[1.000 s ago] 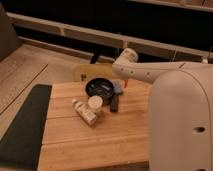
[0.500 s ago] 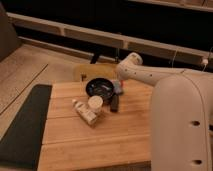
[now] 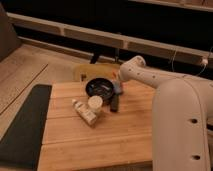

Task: Place the pepper on the white sponge

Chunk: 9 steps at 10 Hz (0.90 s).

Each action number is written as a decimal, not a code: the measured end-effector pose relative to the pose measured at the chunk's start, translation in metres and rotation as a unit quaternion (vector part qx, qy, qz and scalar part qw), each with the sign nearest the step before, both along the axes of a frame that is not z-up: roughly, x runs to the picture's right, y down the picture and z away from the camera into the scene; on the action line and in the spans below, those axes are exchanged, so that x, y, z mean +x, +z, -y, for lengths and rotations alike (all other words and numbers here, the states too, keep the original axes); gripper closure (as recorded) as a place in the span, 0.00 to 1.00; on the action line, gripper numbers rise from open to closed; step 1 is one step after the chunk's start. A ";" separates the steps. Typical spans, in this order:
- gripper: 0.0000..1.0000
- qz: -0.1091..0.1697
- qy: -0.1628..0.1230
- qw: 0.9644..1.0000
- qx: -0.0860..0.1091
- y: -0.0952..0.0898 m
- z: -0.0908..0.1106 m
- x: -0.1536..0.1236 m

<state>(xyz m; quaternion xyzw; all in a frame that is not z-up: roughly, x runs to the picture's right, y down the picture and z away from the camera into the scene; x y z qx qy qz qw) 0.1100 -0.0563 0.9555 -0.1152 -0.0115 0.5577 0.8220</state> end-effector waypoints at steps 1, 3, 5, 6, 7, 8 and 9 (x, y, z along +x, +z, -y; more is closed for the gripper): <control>1.00 0.007 -0.006 1.000 -0.003 0.004 -0.002 -0.003; 0.98 0.017 -0.015 1.000 -0.011 0.011 -0.007 -0.005; 0.78 0.023 -0.024 0.999 -0.019 0.016 -0.010 -0.006; 0.69 0.025 -0.027 0.999 -0.022 0.018 -0.011 -0.006; 0.58 0.028 -0.030 0.999 -0.027 0.021 -0.012 -0.007; 0.50 0.031 -0.034 0.998 -0.031 0.023 -0.014 -0.009; 0.38 0.036 -0.040 0.998 -0.039 0.028 -0.017 -0.013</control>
